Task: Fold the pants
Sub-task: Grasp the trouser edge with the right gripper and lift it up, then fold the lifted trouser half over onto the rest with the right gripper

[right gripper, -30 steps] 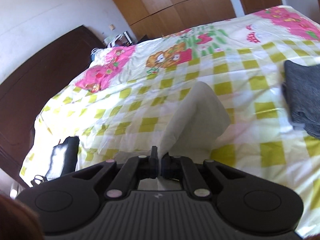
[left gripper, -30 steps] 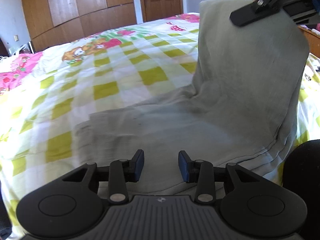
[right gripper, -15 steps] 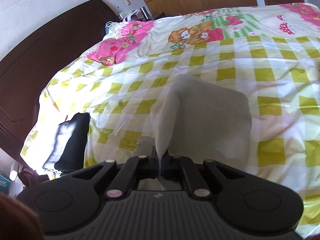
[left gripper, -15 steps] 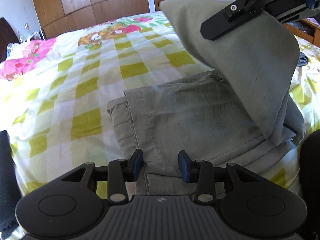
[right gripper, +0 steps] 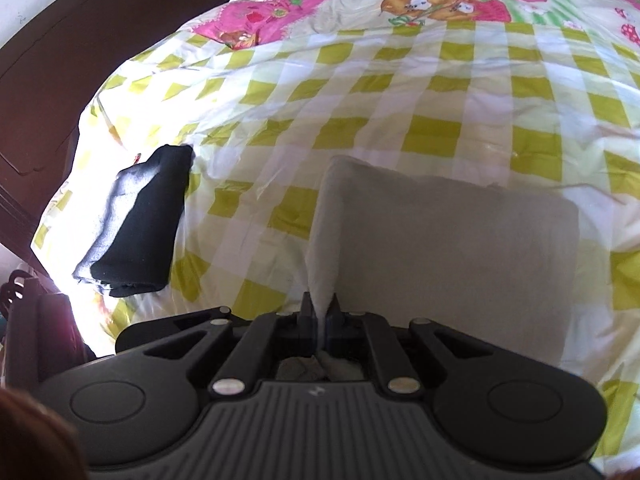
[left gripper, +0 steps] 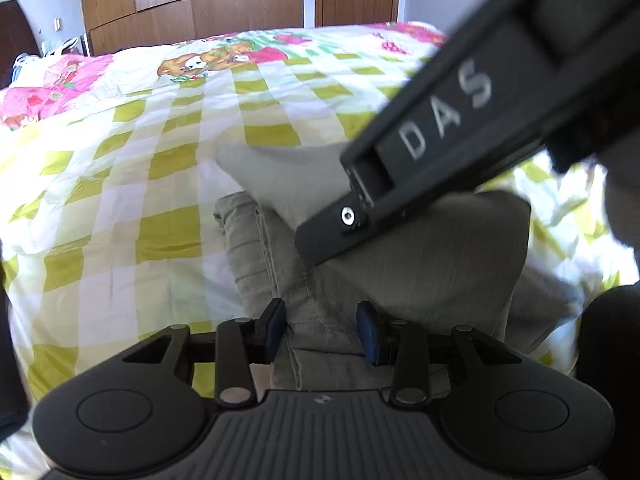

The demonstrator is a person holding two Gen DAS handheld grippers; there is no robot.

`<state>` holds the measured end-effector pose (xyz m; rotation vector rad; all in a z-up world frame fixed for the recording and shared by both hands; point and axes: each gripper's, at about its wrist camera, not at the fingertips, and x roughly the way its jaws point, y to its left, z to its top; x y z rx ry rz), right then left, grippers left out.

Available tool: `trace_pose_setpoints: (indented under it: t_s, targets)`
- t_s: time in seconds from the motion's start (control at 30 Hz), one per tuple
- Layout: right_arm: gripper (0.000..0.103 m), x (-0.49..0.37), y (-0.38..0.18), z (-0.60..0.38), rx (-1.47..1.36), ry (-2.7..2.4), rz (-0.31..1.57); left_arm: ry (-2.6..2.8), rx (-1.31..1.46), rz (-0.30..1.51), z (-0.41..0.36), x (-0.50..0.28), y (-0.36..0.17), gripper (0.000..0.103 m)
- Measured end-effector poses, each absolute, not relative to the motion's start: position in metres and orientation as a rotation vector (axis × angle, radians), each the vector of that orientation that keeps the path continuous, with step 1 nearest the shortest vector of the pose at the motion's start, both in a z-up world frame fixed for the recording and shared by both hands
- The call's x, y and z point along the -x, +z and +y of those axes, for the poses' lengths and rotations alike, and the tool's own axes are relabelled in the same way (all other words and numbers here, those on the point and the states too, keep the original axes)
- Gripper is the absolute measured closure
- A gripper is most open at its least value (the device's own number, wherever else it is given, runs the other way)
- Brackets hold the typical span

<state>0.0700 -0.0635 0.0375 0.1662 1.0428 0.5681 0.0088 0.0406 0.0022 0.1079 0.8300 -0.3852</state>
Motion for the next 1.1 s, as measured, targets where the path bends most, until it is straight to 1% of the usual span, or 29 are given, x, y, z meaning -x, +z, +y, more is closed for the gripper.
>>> trace_pose_setpoints:
  t_s: [0.1, 0.33, 0.4, 0.53, 0.8, 0.93, 1.1]
  targets:
    - [0.091, -0.073, 0.035, -0.063, -0.171, 0.558, 1.041, -0.401, -0.050, 0.822, 0.052, -0.004, 0.008, 0.052]
    - [0.090, -0.077, 0.029, -0.055, -0.157, 0.565, 1.060, -0.399, 0.017, 0.805, 0.074, 0.016, 0.017, 0.049]
    - [0.088, -0.077, 0.029, -0.054, -0.157, 0.569, 1.060, -0.402, 0.017, 0.798, 0.076, 0.022, 0.018, 0.049]
    - [0.080, -0.078, 0.030, -0.053, -0.178, 0.593, 1.067, -0.429, 0.033, 0.796, 0.081, 0.032, 0.024, 0.048]
    - [0.079, -0.075, 0.044, -0.049, -0.115, 0.621, 1.019, -0.430, 0.045, 0.793, 0.092, 0.050, 0.035, 0.047]
    - [0.076, -0.084, 0.048, -0.049, -0.083, 0.588, 1.011, -0.457, 0.098, 0.812, 0.102, 0.053, 0.042, 0.045]
    - [0.074, -0.095, 0.048, -0.042, -0.056, 0.572, 0.999, -0.436, 0.105, 0.808, 0.112, 0.058, 0.050, 0.044]
